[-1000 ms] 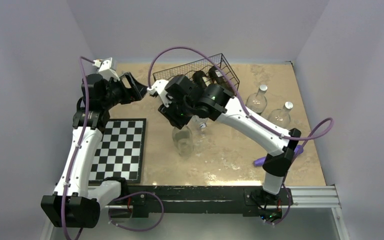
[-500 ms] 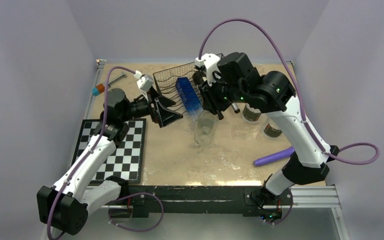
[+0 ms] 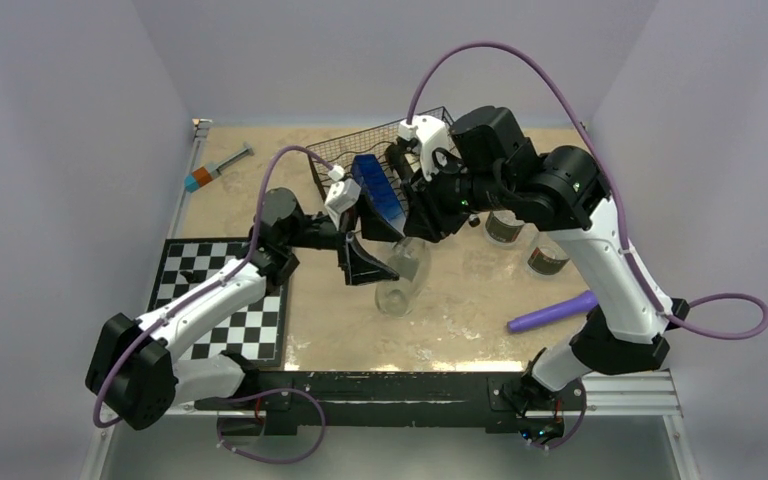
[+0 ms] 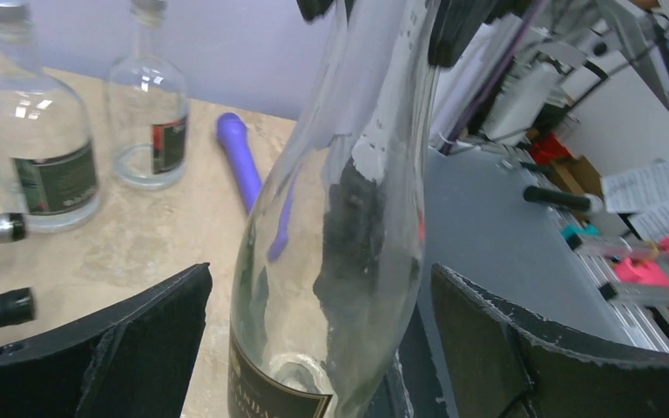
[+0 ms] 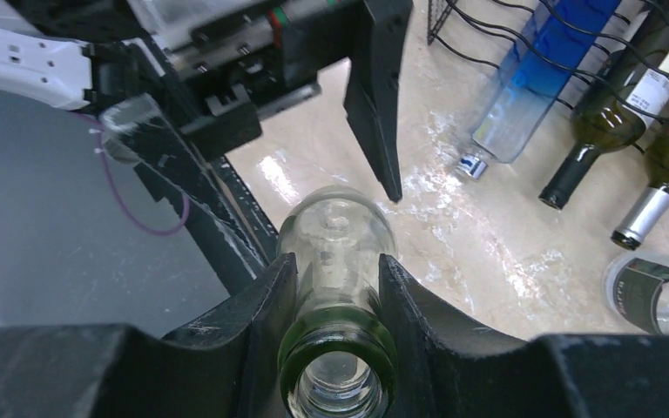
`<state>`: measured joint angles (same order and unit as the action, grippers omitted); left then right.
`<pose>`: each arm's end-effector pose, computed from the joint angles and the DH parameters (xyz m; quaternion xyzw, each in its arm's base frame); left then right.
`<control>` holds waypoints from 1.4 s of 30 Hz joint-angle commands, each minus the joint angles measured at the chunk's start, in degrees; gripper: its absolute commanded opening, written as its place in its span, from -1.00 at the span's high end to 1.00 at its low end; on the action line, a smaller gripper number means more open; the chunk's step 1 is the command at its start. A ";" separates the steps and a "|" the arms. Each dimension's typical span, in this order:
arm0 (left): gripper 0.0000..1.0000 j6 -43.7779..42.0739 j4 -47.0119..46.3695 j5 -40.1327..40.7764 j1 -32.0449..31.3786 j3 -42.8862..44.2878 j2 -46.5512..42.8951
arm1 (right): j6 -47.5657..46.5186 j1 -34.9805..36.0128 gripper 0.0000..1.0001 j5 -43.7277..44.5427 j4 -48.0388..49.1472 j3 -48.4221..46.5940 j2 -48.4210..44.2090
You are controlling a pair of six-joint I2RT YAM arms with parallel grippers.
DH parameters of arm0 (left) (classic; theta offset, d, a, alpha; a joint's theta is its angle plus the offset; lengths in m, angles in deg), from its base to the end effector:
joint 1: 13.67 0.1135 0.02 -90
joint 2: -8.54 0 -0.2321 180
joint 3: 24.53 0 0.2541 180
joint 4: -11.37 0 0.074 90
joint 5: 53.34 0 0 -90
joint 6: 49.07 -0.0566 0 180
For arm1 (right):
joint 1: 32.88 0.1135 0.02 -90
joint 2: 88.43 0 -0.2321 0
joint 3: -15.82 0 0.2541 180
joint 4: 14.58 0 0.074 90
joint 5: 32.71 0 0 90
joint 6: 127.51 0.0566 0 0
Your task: Put the wine bottle on the wine rack
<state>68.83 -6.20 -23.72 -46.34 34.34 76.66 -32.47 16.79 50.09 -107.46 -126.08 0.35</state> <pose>0.2135 -0.1954 0.3028 0.4036 0.5489 -0.6137 0.3988 0.1678 0.2086 0.4656 -0.3678 0.8258 0.2452 0.3502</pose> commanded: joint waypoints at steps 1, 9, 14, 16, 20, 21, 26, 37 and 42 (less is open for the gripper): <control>-0.99 -2.57 -4.12 -9.12 -2.34 3.27 3.00 | 3.15 -0.86 1.00 -6.16 9.99 -2.69 -4.80; -0.99 5.11 -13.98 -13.56 -3.48 3.48 8.30 | 5.87 -3.55 1.00 -10.10 12.26 -5.00 -5.67; -0.99 14.54 -28.43 -13.86 -3.60 2.63 13.70 | 7.85 -4.43 1.00 -10.01 15.05 -4.74 -6.47; -0.99 24.17 -41.43 -14.63 -3.63 2.62 17.43 | 8.72 -5.09 1.00 -9.45 16.10 -4.56 -6.53; -0.98 40.24 -57.85 -17.40 -3.79 6.56 25.49 | 10.26 -6.65 1.00 -7.83 17.87 -4.21 -6.61; -0.99 40.67 -57.85 -17.74 -3.84 7.37 26.32 | 10.67 -6.87 1.00 -7.60 18.41 -4.17 -6.66; -0.99 40.42 -57.81 -17.71 -3.98 9.21 27.68 | 11.69 -7.53 1.00 -6.51 19.36 -5.50 -6.01; -0.94 9.82 -14.75 -9.86 -5.19 11.20 18.67 | 11.33 -8.45 1.00 -0.60 19.28 -9.64 -4.82; -0.97 -15.30 16.76 -3.41 -7.85 16.71 13.52 | 11.58 -8.68 1.00 0.50 20.34 -7.47 -6.56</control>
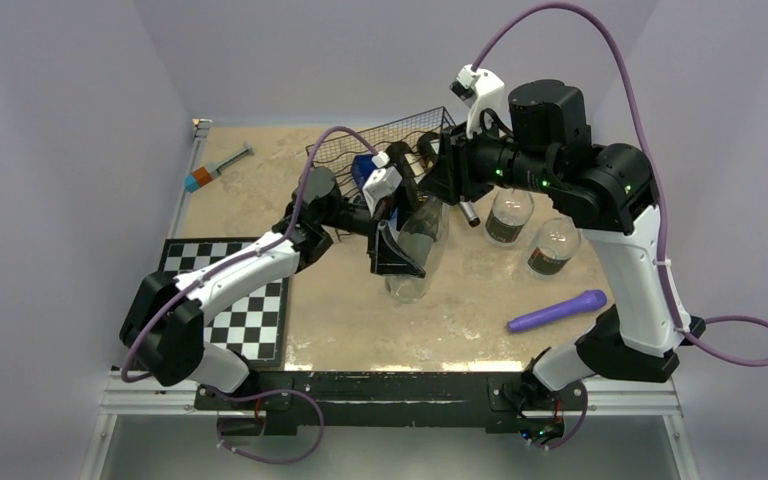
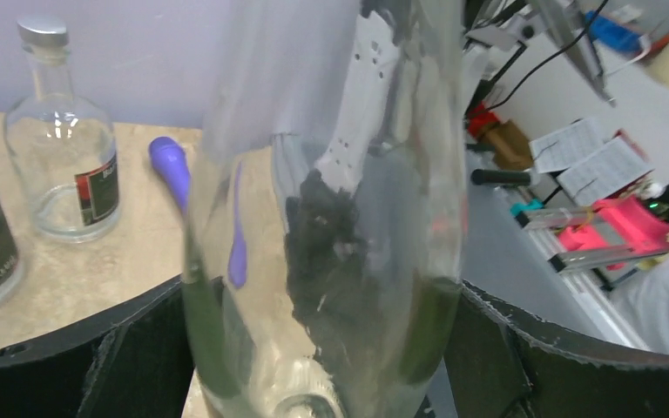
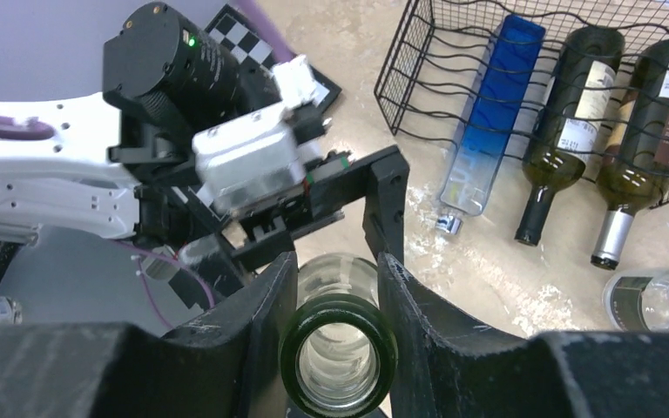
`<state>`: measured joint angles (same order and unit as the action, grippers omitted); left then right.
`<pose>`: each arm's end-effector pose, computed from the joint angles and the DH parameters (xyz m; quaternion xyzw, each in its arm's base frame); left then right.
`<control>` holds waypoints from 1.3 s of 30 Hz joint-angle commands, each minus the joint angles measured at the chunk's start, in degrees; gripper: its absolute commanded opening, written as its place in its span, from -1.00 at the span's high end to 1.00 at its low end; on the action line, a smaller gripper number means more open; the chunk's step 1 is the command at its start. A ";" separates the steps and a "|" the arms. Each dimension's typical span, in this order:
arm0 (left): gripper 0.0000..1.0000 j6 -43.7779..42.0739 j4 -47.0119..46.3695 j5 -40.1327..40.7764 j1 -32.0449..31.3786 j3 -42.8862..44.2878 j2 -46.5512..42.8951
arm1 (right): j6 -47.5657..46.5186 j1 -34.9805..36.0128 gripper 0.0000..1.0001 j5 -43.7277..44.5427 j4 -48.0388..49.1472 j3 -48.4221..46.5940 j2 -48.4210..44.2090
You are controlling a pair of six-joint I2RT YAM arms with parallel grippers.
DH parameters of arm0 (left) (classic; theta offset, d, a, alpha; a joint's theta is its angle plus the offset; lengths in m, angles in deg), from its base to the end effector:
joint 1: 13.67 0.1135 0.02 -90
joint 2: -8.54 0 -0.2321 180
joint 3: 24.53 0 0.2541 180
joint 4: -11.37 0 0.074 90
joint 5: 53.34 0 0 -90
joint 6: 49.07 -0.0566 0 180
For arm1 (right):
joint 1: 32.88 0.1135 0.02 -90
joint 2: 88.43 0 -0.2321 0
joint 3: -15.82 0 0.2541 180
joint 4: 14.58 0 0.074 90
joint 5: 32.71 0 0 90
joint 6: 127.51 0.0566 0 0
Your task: Put the wine bottle on the wine rack
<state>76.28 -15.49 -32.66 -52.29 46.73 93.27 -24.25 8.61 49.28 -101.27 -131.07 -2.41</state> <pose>0.2304 -0.2519 0.3072 0.4606 0.4969 -0.6699 0.3035 0.1780 0.1680 0.5104 -0.2421 0.8106 0.2962 0.4434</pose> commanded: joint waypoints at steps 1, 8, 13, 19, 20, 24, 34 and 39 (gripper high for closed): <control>-0.98 -22.70 26.43 5.44 -1.91 4.35 -3.01 | 3.59 -0.46 1.00 1.33 14.62 -2.07 -4.32; -0.99 -27.81 29.98 13.24 -5.01 2.92 -5.32 | 6.00 -0.58 1.00 1.33 17.88 -0.51 -6.78; -0.99 -26.55 26.52 17.40 -6.45 1.80 -5.76 | 8.36 -0.55 1.00 0.80 21.75 3.67 -9.66; -0.33 -24.86 23.53 20.78 -6.66 0.19 -7.47 | 9.49 -0.54 1.00 0.50 25.31 8.99 -13.51; -0.12 -25.11 23.78 21.30 -6.67 0.30 -7.80 | 9.58 -0.54 1.00 0.27 25.29 9.19 -13.78; 1.00 -28.52 27.08 23.56 -6.65 2.02 -8.75 | 9.74 -0.58 1.00 -0.22 24.85 11.05 -14.64; 1.00 -44.95 34.79 37.68 -6.58 6.05 -11.77 | 8.80 -0.54 -0.71 3.23 23.06 17.43 -17.10; 1.00 -53.24 34.88 49.25 -7.00 8.35 -14.41 | 5.95 -0.54 -0.97 9.86 18.62 17.05 -17.21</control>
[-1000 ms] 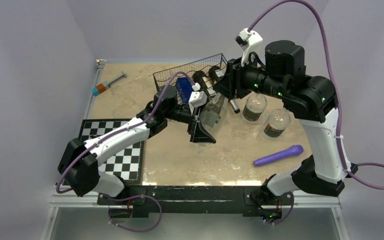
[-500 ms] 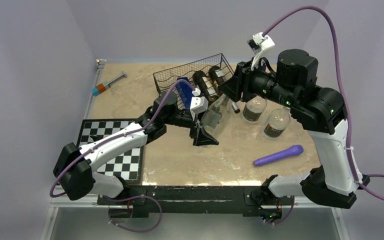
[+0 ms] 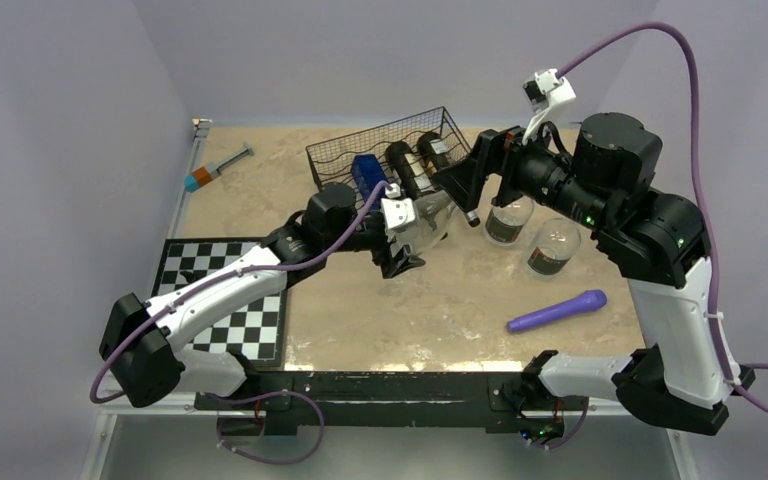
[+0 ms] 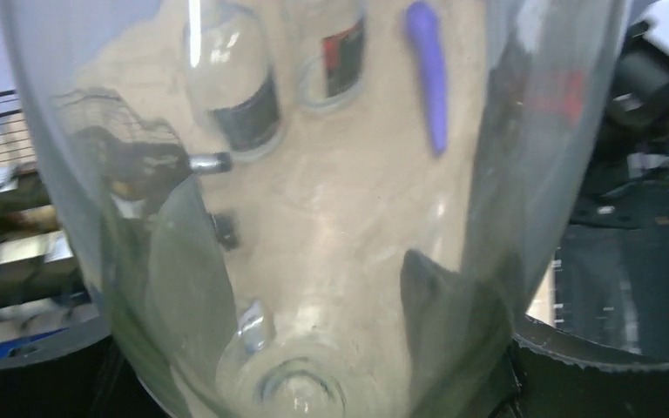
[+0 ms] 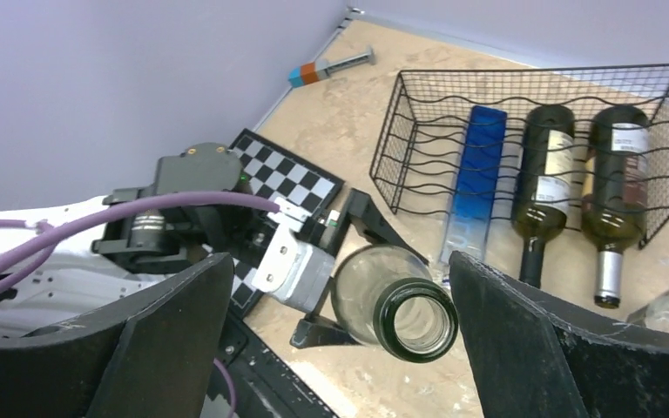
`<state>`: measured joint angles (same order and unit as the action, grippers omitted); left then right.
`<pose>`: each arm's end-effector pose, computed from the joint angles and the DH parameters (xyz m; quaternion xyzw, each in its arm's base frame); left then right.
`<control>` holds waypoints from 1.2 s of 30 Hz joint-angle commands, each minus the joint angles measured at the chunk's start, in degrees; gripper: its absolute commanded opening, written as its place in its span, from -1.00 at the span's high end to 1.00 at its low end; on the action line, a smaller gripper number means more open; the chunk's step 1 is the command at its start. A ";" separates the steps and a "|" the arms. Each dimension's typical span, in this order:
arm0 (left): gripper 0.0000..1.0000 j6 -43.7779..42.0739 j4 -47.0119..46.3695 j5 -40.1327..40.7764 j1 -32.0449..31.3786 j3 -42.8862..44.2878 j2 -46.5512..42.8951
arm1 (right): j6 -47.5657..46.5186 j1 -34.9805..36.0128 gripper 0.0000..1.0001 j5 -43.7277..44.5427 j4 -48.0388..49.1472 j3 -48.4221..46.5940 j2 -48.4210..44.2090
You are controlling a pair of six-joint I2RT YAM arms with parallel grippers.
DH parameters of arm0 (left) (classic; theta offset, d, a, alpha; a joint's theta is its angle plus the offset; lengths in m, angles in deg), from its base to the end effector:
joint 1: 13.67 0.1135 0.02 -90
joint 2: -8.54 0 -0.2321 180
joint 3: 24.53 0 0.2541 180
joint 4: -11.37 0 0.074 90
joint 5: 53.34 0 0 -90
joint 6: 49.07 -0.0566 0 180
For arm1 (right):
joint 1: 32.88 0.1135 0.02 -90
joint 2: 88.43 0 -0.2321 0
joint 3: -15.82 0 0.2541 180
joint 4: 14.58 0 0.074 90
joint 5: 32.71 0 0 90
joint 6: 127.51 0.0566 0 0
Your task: Put the wine bottle on the wine rack
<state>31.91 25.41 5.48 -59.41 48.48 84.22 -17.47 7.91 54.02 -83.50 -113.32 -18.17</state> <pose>0.2119 -0.2594 0.2914 0.4979 0.6125 -0.3857 0.4777 0.1504 0.1340 0.5267 -0.1560 0.7501 0.3440 0.5428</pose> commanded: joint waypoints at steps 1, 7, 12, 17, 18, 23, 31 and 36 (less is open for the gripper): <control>1.00 -10.39 -6.34 12.54 0.12 6.65 -5.89 | -1.39 0.16 -0.97 6.20 1.12 -0.14 -2.19; 1.00 -24.80 -7.25 15.13 0.05 6.29 -6.89 | -2.25 -0.12 -0.97 12.10 -0.78 -2.24 -3.46; 1.00 -33.57 -6.50 15.18 0.11 7.31 -5.48 | -0.89 -0.67 -0.95 11.97 -14.72 -17.30 4.12; 1.00 -41.60 -6.46 16.85 0.12 7.23 -5.57 | -0.91 -1.74 -0.87 5.98 -23.69 -20.32 8.79; 1.00 -43.57 -6.40 17.69 0.12 7.42 -5.46 | -0.82 -2.08 -0.84 4.14 -26.09 -20.63 9.90; 1.00 -51.00 -1.83 21.65 0.10 12.38 -2.63 | -2.23 -2.39 -0.48 -1.30 -33.97 -20.63 14.49; 1.00 -50.79 0.97 18.28 0.04 14.14 -1.49 | -3.44 -2.39 -0.10 -7.70 -31.79 -8.69 14.12; 1.00 -51.69 1.01 18.98 0.08 13.37 -1.11 | -3.42 -2.43 -0.12 -9.56 -30.74 -4.94 12.80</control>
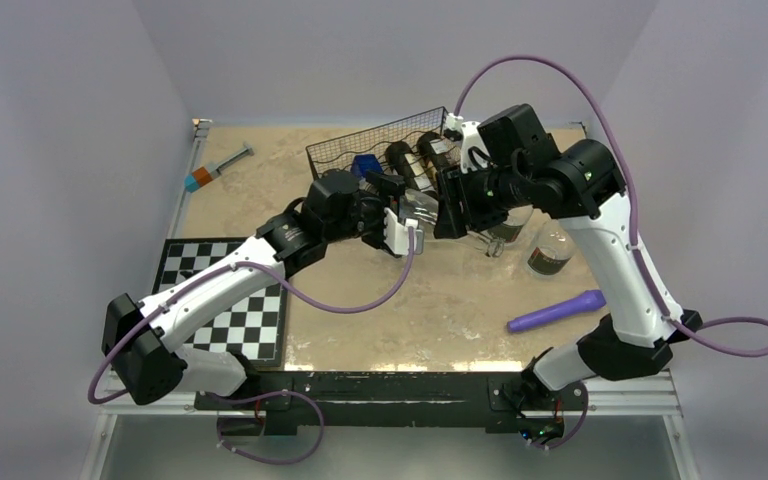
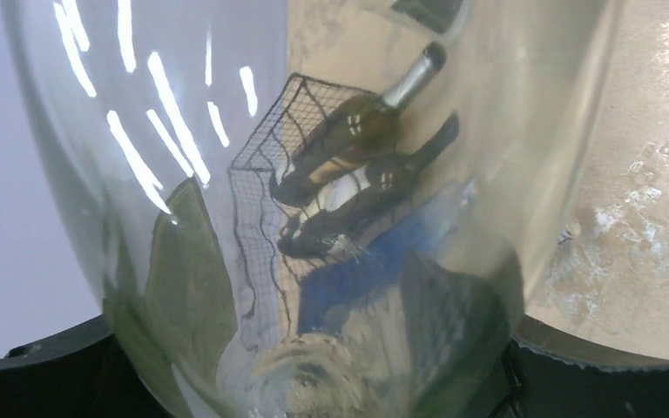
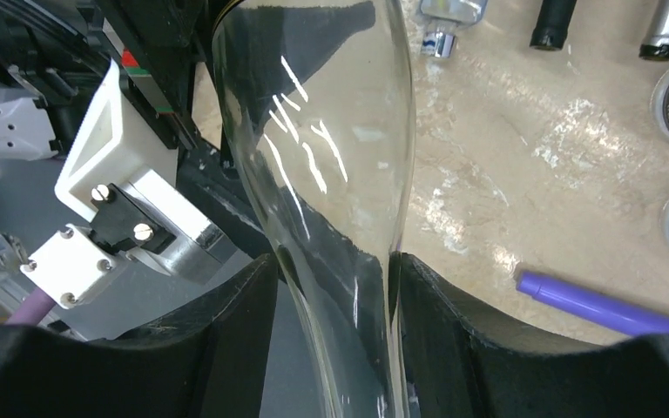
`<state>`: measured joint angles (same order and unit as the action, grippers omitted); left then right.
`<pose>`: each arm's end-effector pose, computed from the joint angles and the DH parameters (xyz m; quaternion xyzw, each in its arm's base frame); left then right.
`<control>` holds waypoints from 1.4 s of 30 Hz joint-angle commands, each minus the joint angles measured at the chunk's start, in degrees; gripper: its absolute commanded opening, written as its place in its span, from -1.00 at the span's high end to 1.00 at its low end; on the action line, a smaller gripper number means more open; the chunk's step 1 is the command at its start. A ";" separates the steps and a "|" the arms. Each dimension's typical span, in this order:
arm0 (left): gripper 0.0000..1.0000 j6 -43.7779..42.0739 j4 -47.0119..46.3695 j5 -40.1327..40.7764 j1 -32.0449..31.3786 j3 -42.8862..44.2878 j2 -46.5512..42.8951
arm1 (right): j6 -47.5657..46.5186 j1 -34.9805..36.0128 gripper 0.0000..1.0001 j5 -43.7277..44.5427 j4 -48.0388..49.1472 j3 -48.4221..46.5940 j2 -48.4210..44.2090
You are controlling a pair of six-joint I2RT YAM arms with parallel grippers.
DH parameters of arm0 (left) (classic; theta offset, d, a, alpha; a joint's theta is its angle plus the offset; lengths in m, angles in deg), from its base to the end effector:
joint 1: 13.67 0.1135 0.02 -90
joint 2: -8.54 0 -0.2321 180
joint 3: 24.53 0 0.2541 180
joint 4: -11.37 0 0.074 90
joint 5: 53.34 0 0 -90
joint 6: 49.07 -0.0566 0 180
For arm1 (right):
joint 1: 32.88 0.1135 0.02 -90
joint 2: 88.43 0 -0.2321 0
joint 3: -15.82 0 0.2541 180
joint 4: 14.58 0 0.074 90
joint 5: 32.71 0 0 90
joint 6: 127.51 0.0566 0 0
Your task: Put the wine bottle on the wine rack
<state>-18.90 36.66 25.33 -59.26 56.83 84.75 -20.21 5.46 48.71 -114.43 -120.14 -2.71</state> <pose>0.2295 -0.2502 0.3171 0.6833 0.4493 -0.0097 0.5754 0.1904 0.1613 0.4413 -0.1963 0.9154 0.2228 0.2717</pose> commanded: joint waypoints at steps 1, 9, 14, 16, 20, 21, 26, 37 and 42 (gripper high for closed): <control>1.00 -1.04 -10.60 -0.74 -0.10 4.79 -1.70 | -0.69 0.01 -0.14 -4.94 0.34 2.42 -2.68; 1.00 -4.17 -11.74 -0.20 -0.06 4.70 -1.30 | -1.20 -0.01 -0.19 -5.22 3.82 8.03 -2.35; 1.00 -5.64 -12.23 0.57 -0.03 4.80 -0.89 | -1.57 0.10 -0.16 -5.94 4.27 9.55 -0.81; 1.00 -5.46 -12.50 1.02 0.02 4.96 -0.81 | -1.46 0.14 -0.11 -5.70 4.61 10.27 -0.68; 1.00 -0.26 -6.79 1.39 0.45 9.55 0.46 | 0.52 0.14 0.03 -3.86 6.91 12.86 -1.66; 1.00 0.21 -6.06 1.47 0.54 9.97 0.70 | 1.02 0.15 0.05 -3.48 7.30 13.42 -1.86; 1.00 0.12 -6.37 2.70 0.75 10.44 1.65 | 1.59 0.15 -0.25 -4.25 8.01 15.26 -2.38; 1.00 -1.67 -8.57 3.16 0.85 11.58 2.80 | 0.21 0.15 -0.29 -5.39 8.58 18.06 -3.24; 1.00 -1.80 -8.90 3.33 1.17 12.09 3.11 | -0.92 0.13 -0.14 -5.94 8.00 18.59 -2.99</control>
<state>-24.72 44.22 27.78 -58.69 61.53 89.75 -20.75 4.59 46.22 -106.58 -102.41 -4.97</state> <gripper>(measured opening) 0.894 0.638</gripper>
